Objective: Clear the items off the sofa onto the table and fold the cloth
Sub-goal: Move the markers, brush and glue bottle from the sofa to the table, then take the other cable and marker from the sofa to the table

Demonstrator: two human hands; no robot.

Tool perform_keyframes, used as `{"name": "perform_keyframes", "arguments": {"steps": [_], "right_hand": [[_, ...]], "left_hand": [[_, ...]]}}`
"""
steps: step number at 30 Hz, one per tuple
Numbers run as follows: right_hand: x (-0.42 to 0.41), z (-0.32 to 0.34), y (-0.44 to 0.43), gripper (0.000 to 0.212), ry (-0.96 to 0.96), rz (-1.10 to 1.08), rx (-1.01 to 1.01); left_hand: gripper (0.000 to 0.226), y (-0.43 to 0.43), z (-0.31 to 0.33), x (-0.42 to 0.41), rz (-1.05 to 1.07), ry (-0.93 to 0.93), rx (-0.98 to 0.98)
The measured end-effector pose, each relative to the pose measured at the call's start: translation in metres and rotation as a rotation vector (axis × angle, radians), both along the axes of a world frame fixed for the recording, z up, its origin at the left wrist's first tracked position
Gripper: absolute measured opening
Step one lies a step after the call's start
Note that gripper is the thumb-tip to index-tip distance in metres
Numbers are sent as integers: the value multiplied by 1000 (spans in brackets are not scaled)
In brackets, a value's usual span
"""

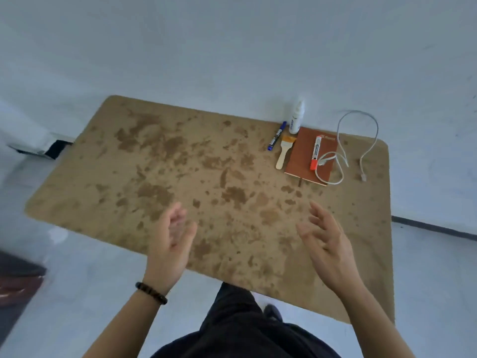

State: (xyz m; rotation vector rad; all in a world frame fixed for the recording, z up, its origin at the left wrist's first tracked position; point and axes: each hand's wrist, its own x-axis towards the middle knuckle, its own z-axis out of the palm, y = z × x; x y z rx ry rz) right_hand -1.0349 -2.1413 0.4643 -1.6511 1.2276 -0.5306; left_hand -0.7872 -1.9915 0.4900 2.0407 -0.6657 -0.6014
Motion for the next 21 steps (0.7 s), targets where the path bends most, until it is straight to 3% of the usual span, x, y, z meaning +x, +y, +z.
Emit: {"name": "perform_keyframes", "arguments": {"steps": [5,7,14,19,21], "right_hand": [[-25,2,75,40,-36,197,34],[-28,6,94,38,-30,244,77],[25,22,192,29,-25,634,105],[75,26,294,47,-63,860,51],[91,24,344,42,-81,933,41]], "left_hand": [[36,151,5,-80,475,15,-15],[35,197,8,-106,572,32,20],[35,369,28,-188,1112,-12,-53],[34,469,28,-216,1330,-61,-127],[36,513,27,-224,1394,-76,-144]]}}
